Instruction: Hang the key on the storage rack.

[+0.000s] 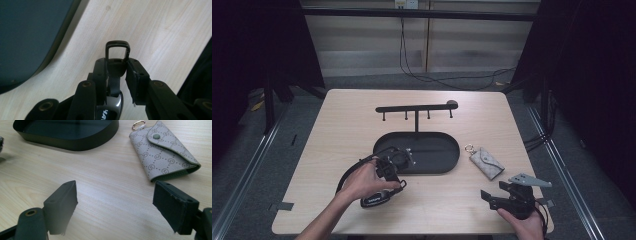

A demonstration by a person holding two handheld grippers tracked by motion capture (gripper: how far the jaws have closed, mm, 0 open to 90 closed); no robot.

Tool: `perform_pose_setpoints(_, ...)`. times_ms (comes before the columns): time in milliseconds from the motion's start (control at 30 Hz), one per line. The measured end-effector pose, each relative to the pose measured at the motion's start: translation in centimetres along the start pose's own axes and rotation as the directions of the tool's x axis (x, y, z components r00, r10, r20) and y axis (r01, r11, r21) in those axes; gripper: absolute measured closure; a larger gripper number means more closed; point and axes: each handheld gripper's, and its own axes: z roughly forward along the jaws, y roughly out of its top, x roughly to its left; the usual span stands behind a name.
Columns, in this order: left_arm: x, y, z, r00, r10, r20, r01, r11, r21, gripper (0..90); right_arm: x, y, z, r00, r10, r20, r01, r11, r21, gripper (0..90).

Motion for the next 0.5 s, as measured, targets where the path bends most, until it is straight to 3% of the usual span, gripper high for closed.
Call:
perform_pose_setpoints(100,0.1,-0.2,-0.6,1.0,0.005,0.009,-0.005,0.9999,0.009,70.5,0.1,0.0,0.0,1.0,-0.004,-0.001,0.004,1.0,0.001,19.3)
perform_pose_setpoints(133,0.2,-0.2,-1.1,0.9999,-0.008,-0.011,0.008,0.9999,-0.007,70.5,0.1,0.0,0.0,1.0,-0.002,-0.002,0.002,1.0,0.002,19.3)
perform_pose_setpoints(500,1.2,-1.3,-3.5,0.9981,-0.051,-0.035,0.049,0.9972,-0.056,70.5,0.0,0.0,0.0,1.0,0.002,-0.002,-0.002,1.0,0.002,19.2)
